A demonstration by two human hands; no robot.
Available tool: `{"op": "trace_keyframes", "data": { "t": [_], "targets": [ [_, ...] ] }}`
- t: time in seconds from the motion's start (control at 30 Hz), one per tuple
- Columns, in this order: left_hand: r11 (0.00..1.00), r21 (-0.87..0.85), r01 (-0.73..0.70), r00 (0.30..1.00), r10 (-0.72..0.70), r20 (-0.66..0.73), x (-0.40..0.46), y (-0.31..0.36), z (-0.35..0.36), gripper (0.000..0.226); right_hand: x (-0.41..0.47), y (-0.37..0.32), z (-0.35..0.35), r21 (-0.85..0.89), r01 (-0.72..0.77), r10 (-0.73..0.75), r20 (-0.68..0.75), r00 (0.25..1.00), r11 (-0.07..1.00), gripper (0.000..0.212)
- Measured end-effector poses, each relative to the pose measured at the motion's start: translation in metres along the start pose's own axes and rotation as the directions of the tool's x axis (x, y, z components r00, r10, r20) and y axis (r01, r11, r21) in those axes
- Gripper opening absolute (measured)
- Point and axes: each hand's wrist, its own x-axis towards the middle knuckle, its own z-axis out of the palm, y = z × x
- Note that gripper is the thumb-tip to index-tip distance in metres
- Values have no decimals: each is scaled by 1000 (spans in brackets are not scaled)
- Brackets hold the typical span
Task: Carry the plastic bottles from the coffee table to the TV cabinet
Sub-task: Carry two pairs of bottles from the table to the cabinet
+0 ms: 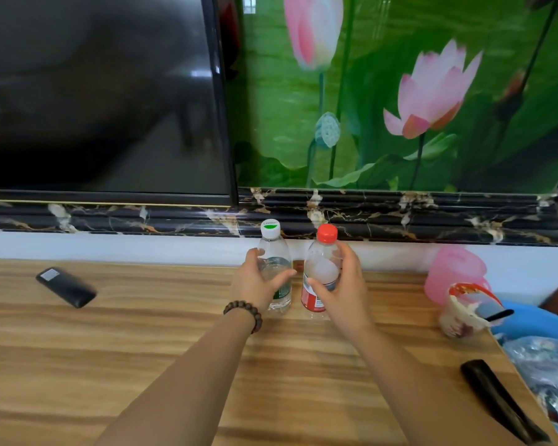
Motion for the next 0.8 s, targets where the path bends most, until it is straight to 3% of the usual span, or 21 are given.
{"op": "trace_keyframes", "data": {
  "t": [0.53,0.8],
  "targets": [
    [1000,-23,12,1000,-12,18,14,7,-1,78,26,0,22,-17,1,-1,4,1000,1000,80],
    [992,-90,86,995,-82,56,10,10,-1,94,24,2,21,11,-75,75,3,997,997,94]
  ]
}}
